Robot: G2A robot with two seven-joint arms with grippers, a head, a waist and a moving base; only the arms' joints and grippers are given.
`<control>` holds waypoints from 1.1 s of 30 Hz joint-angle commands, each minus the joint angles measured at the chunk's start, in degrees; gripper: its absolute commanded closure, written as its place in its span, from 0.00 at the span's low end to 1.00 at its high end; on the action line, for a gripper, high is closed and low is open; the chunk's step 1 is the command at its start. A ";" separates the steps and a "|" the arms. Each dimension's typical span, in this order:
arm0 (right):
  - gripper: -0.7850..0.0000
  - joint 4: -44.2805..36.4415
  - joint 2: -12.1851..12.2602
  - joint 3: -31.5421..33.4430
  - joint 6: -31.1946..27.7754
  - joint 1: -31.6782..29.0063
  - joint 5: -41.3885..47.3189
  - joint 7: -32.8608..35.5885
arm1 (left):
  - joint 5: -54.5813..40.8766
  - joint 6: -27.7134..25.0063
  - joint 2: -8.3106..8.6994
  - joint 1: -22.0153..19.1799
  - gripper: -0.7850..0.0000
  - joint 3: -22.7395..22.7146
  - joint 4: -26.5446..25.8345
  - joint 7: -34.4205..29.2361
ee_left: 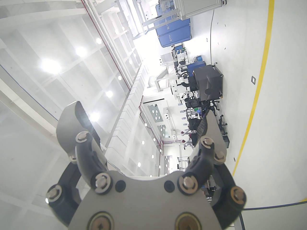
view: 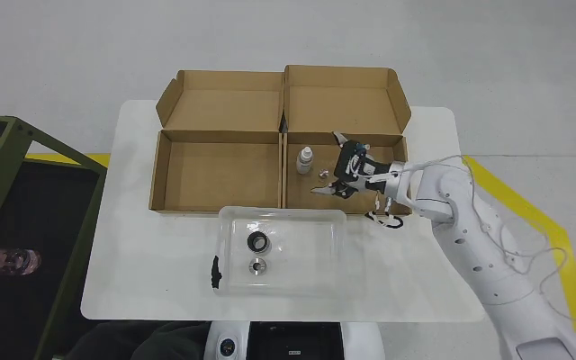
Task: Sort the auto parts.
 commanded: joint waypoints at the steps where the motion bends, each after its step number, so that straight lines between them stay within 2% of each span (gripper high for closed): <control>1: 0.00 -2.67 0.20 0.56 0.52 -1.78 0.23 0.17 | 0.00 0.00 0.00 0.00 0.00 0.00 0.00 0.00; 9: 0.00 -10.06 0.69 1.54 1.90 -6.77 -0.54 0.09 | 0.00 0.00 0.00 0.00 0.00 0.00 0.00 0.00; 15: 0.00 -13.68 0.29 -1.71 1.96 -9.01 -0.82 -1.47 | 0.00 0.00 0.00 0.00 0.00 0.00 0.00 0.00; 33: 0.00 -12.15 -2.21 -14.11 0.16 -6.55 -6.62 -2.12 | 0.00 0.00 0.00 0.00 0.00 0.00 0.00 0.00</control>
